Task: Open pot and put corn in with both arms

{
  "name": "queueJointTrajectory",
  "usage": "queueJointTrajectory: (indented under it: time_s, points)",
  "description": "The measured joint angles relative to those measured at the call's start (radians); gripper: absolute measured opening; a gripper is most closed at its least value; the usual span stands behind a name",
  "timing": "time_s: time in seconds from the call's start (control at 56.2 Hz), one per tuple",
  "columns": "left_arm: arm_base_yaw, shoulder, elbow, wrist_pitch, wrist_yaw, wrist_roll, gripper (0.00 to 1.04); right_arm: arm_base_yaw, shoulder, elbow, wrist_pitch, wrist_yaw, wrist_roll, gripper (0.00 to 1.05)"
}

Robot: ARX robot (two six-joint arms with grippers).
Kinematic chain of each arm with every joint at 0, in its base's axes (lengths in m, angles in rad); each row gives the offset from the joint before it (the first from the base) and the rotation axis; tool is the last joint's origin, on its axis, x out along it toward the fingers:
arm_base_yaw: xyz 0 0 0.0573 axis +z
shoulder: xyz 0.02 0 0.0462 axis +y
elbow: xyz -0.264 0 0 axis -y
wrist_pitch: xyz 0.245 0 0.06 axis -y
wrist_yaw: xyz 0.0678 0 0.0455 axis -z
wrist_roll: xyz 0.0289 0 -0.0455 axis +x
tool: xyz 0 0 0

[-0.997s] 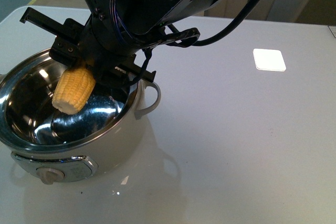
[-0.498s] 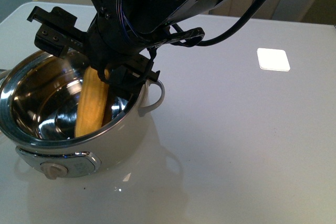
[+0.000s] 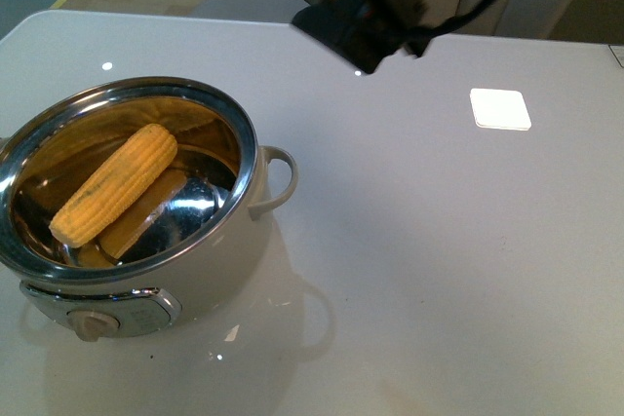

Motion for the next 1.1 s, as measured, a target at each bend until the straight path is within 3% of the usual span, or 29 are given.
queueJointTrajectory:
  time_s: [0.196,0.392,0.854,0.872,0.908,0.979,1.104]
  points:
    - [0.0,0.0,0.0,0.0,0.0,0.0,0.98,-0.096,-0.256,-0.206,-0.065,0.088,-0.125,0.96]
    - [0.0,0.0,0.0,0.0,0.0,0.0,0.98,-0.196,-0.537,-0.353,-0.188,0.137,-0.293,0.96]
    - [0.0,0.0,0.0,0.0,0.0,0.001,0.98,-0.291,-1.046,-0.516,-0.489,0.234,-0.523,0.96]
    - [0.0,0.0,0.0,0.0,0.0,0.0,0.98,-0.292,-1.056,-0.516,-0.487,0.24,-0.531,0.96]
    - [0.0,0.0,0.0,0.0,0.0,0.001,0.98,-0.292,-1.091,-0.567,-0.353,0.292,-0.594,0.9]
    - [0.0,0.0,0.0,0.0,0.0,0.001,0.98,-0.317,-1.147,-0.699,-0.082,0.29,-0.761,0.75]
    - [0.0,0.0,0.0,0.0,0.0,0.001,0.98,-0.362,-1.201,-0.785,0.023,0.252,-0.861,0.57]
